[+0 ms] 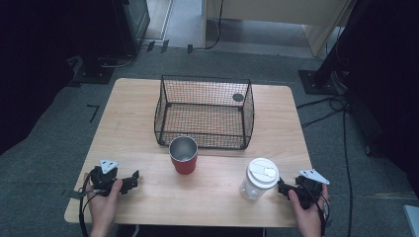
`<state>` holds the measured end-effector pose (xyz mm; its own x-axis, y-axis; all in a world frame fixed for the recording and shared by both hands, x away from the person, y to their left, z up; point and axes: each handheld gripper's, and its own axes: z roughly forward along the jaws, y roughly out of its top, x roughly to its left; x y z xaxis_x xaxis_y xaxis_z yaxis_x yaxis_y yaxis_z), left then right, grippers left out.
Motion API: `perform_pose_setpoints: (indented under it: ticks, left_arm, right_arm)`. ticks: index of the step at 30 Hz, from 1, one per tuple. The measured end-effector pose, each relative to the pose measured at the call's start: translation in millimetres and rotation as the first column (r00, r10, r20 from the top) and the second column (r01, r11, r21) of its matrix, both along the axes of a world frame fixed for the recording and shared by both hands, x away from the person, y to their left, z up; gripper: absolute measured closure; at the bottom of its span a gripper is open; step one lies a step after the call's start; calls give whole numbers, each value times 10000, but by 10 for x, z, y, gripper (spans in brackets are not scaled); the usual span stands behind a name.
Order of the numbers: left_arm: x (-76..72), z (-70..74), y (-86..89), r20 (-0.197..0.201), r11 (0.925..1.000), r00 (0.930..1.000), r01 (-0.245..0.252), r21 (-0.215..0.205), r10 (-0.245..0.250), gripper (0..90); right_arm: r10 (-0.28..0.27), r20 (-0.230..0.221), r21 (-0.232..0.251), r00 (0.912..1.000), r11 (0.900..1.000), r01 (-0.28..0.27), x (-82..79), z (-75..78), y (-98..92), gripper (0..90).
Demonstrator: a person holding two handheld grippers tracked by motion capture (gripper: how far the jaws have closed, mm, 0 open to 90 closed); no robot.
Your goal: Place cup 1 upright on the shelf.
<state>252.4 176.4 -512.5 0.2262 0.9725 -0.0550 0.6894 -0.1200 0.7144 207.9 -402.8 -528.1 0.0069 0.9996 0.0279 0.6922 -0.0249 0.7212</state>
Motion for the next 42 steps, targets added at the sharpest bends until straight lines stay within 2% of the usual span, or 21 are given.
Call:
perform_pose_setpoints:
  ticks: [1, 4, 9, 12, 17, 18, 21, 23, 24, 27, 29, 31, 32, 35, 38, 42]
  left_arm:
    - [-23, 33, -63, 109, 9995, 9995, 296, -75, -295, 0]
    - [-43, 65, -135, 224, 9980, 9981, 583, -235, -577, 0]
    - [-95, 130, -358, 510, 9860, 9856, 1629, -342, -1611, 0]
    - [-108, 147, -419, 577, 9817, 9815, 1850, -456, -1823, 0]
    - [-123, 187, -570, 559, 9679, 9695, 2420, -679, -2385, 0]
    - [-123, 187, -570, 559, 9679, 9695, 2420, -679, -2385, 0]
    - [-114, 186, -688, 555, 9593, 9613, 2733, -708, -2698, 0]
    - [-111, 187, -716, 580, 9584, 9603, 2766, -701, -2729, 0]
    - [-101, 198, -762, 582, 9526, 9550, 2948, -753, -2909, 0]
    - [-91, 215, -801, 648, 9504, 9522, 3028, -711, -2985, 0]
    - [-62, 258, -866, 723, 9434, 9448, 3244, -688, -3196, 0]
    - [-52, 270, -886, 742, 9417, 9431, 3292, -696, -3242, 0]
    - [-37, 292, -930, 774, 9375, 9386, 3414, -680, -3362, 0]
    - [-30, 311, -983, 813, 9342, 9353, 3500, -691, -3443, 0]
    - [-14, 333, -1075, 1046, 9242, 9237, 3762, -653, -3686, 0]
    - [7, 371, -1161, 1217, 9190, 9188, 3861, -802, -3754, 0]
  right_arm:
    - [4, 2, -6, 10000, 10000, -4, 2, -1, 0, 25]
    - [-1, -12, 21, 10000, 10000, 1, 7, -1, 2, 21]
    - [3, -26, 7, 10000, 10000, -3, 11, -1, 2, 19]
    - [1, -27, 9, 10000, 10000, -1, 11, -1, 3, 19]
    - [0, -28, 8, 10000, 10000, 0, 11, -1, 3, 19]
    - [2, -25, 5, 10000, 10000, -2, 11, -1, 3, 19]
    - [-1, -24, 8, 10000, 10000, 1, 11, -1, 3, 19]
    - [1, -26, 7, 10000, 10000, -1, 11, -1, 3, 19]
    - [-2, -26, 6, 10000, 10000, 2, 11, -1, 3, 19]
    - [2, -25, 5, 10000, 10000, -2, 11, -1, 3, 19]
    - [2, -26, 6, 10000, 10000, -2, 11, -1, 3, 19]
    - [-1, -28, 9, 10000, 10000, 1, 11, 0, 3, 19]
    - [2, -25, 3, 10000, 10000, -2, 11, -1, 2, 19]
    - [-2, -26, 8, 10000, 10000, 2, 11, -1, 3, 19]
    - [3, -25, 5, 10000, 10000, -3, 11, -1, 2, 19]
    - [0, -28, 7, 10000, 10000, 0, 11, -1, 3, 19]
